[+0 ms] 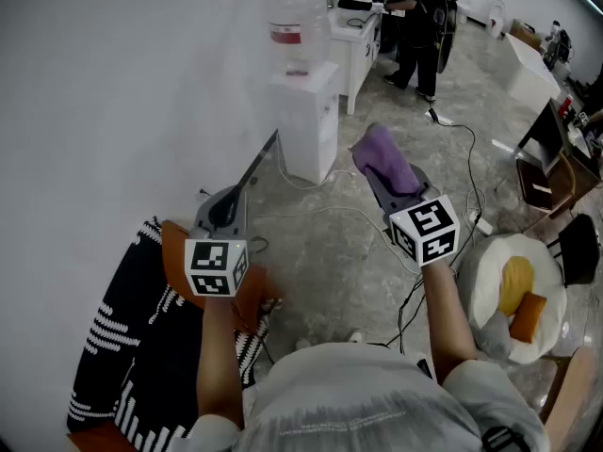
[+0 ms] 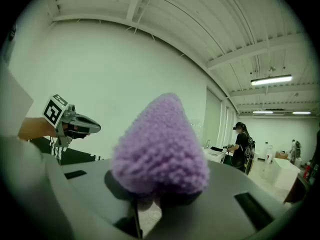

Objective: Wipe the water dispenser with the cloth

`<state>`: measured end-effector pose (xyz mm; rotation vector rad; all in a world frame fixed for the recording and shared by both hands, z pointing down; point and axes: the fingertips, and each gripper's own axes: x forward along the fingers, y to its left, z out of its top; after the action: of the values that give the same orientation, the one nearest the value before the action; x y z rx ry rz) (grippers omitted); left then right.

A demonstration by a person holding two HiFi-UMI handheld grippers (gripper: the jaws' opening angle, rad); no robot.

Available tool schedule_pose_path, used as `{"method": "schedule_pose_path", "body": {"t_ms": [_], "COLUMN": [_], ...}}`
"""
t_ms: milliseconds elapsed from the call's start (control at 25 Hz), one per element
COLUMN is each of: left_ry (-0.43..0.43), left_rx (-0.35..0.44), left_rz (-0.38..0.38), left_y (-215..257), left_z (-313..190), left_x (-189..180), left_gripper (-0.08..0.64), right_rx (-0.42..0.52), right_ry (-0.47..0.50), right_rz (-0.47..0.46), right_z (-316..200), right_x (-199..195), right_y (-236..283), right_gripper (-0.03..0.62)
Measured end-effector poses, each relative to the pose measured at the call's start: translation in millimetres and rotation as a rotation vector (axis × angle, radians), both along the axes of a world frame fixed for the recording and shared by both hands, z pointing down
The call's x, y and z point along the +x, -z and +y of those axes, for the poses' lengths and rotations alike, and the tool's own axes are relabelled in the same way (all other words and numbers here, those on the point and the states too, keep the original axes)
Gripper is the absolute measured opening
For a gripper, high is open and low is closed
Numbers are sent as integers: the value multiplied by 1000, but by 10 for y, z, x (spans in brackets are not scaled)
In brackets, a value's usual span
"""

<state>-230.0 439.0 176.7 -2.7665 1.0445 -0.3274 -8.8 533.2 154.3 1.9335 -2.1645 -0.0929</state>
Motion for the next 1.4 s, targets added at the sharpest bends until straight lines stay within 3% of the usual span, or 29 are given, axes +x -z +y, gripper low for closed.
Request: {"method": "schedule_pose_path", "body": {"t_ms": [240,600,1040,1400], "left_ry": [-3,18,72,55], "left_rx": [-10,-51,-94,-107], "left_rz": [-9,-13,-19,-30], "left_y": [-47,-187,-532,-672], "left_z": [8,9,-28,-759], "left_x": [109,316,755,1152], "left_gripper": [18,18,18,18], "right_rx": [4,4,-38,-75], "right_ry": [4,72,140,107], "right_rz": [7,-77,-85,-105], "right_z": [-34,-84,-183,-867], "right_x": [94,301,817,1245], "right_y": [-15,-120,-357,-610], "right_gripper": [84,87,87,89]}}
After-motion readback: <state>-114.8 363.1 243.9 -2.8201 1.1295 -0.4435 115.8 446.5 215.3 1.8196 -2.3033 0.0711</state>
